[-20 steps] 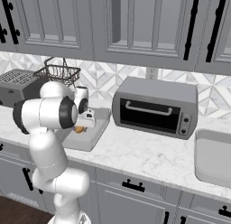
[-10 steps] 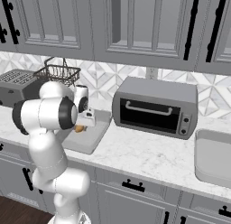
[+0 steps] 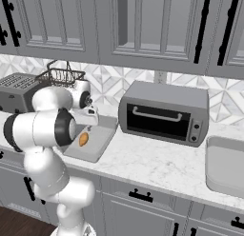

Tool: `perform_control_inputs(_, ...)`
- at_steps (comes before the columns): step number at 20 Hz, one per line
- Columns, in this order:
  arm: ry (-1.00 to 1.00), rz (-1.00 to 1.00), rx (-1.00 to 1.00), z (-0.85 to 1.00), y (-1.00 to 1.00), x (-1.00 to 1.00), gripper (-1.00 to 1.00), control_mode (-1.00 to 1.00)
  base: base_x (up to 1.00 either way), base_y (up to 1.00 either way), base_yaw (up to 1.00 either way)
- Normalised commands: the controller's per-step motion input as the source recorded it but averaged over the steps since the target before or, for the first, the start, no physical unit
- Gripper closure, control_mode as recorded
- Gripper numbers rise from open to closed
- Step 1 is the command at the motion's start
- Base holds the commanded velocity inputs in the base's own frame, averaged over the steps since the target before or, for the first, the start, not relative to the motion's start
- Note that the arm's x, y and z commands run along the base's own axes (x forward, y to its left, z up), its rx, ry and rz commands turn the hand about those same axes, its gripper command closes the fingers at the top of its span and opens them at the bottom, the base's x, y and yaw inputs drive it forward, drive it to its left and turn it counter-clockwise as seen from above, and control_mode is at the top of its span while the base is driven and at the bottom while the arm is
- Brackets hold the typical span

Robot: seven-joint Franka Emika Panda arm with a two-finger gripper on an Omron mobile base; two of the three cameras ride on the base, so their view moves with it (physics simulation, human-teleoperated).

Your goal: Place one potato and one steak in each tupperware on the nearby counter, to pack two identical lunches.

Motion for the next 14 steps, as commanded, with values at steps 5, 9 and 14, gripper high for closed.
perform_control_inputs(5, -0.02, 0.00, 0.02, 0.40, -0.04, -1.00, -1.00, -1.00, 0.00, 0.00, 0.00)
perform_control_inputs(9, -0.05, 0.00, 0.01, 0.01, -0.07, -1.00, -1.00, -1.00, 0.00, 0.00, 0.00)
perform_control_inputs(14, -0.13, 0.00, 0.00, 0.15, -0.08, -0.97, -1.00, -1.00, 0.00, 0.00, 0.00)
